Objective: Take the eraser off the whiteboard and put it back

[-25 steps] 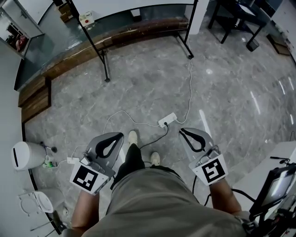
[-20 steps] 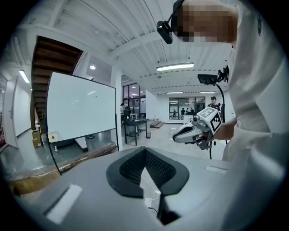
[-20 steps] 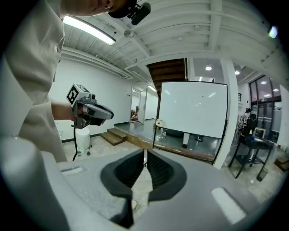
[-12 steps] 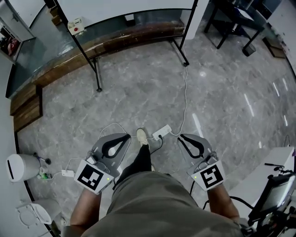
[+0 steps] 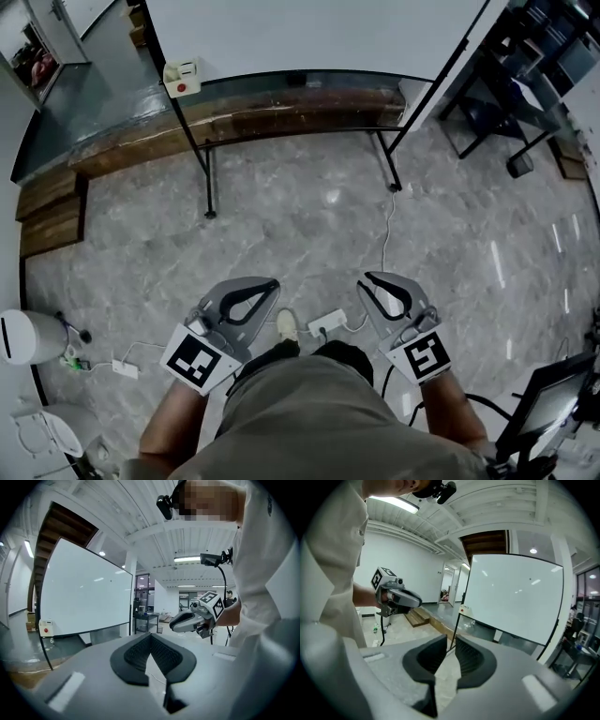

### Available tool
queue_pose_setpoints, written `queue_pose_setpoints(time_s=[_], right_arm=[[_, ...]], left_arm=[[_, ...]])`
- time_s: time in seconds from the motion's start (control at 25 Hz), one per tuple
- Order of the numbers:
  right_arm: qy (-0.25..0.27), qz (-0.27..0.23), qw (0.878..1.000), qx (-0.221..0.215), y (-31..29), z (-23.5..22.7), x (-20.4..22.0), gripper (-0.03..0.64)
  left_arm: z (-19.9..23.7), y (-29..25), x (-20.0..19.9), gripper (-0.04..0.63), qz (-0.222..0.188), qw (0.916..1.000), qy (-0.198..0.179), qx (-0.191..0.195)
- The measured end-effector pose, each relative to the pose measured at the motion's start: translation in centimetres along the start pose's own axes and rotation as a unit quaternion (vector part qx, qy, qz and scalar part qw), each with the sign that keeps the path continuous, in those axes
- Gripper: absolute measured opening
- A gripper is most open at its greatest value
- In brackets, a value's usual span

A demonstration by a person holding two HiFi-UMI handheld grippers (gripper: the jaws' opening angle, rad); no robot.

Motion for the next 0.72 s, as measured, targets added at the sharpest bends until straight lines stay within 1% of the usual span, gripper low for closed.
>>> queue_pose_setpoints(time_s=[0.12,0.36,0.56,0.72], right_arm=[[0.015,-0.012,1.000,-0.023,-4.3,-1.7,-1.9,0.046],[0.039,-0.020,0.995,-0.086,-11.8,-4.1,-4.3,0.046],[0.064,-0.035,0.988,-0.137,-18.3,-6.0,-6.1,0.046],[0.083,-0.046,0.979,-0.182,-24.7,-8.5,-7.3,0.046]], left_arm=[[3.2,-0.2,-0.4,0.005,-0.008,0.9997,-0.005,-0.021],[8.2,0.6,-0.2,0.006,-0.010,0.9959,0.019,-0.088],[12.1,0.5,0.3,0.006,-0.017,0.9894,0.030,-0.141],[16.2,0.0,0.1,0.006,-0.015,0.9800,0.037,-0.195]])
Point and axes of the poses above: the fingertips, and each gripper's own axes: y backward along the fingers, z to its left, x out of its underside, the point moved 6 cm from there along y, backward along the fingers, and after that the axes turned 2 degrees about -x, right-handed, at the moved point
